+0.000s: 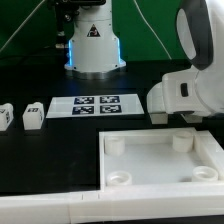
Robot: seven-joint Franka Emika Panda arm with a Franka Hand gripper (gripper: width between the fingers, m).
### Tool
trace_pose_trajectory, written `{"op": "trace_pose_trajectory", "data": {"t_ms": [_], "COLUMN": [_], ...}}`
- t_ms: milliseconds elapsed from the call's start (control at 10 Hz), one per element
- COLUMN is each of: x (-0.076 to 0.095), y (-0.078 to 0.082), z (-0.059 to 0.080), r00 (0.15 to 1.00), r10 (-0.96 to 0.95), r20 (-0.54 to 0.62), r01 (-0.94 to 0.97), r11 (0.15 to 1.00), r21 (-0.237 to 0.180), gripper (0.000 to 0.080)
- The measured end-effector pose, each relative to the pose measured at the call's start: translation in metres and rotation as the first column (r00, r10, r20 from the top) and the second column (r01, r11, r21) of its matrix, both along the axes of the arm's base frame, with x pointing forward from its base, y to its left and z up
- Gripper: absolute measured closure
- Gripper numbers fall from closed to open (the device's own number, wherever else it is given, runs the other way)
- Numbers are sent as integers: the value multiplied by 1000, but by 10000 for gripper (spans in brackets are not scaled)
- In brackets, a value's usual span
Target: Assemble one leg
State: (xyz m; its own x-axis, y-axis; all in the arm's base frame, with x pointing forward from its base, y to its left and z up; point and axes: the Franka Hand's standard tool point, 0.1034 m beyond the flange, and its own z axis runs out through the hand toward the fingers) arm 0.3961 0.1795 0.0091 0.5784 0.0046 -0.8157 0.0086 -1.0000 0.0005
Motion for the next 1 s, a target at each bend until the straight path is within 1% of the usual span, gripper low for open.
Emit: {"op": "trace_pose_trajectory", "data": {"t_ms": [700,800,900,1000], "x": [0,6,13,20], "y": [0,-2,-5,-13], "z": [0,8,23,42], "r00": [1000,1000,1000,999], "r10": [0,13,22,35], "r20": [1,11,21,29], "r01": [0,-13,-23,-36], "r11": [1000,1000,1000,998], "r21": [0,5,20,49], "gripper": [508,508,508,507]}}
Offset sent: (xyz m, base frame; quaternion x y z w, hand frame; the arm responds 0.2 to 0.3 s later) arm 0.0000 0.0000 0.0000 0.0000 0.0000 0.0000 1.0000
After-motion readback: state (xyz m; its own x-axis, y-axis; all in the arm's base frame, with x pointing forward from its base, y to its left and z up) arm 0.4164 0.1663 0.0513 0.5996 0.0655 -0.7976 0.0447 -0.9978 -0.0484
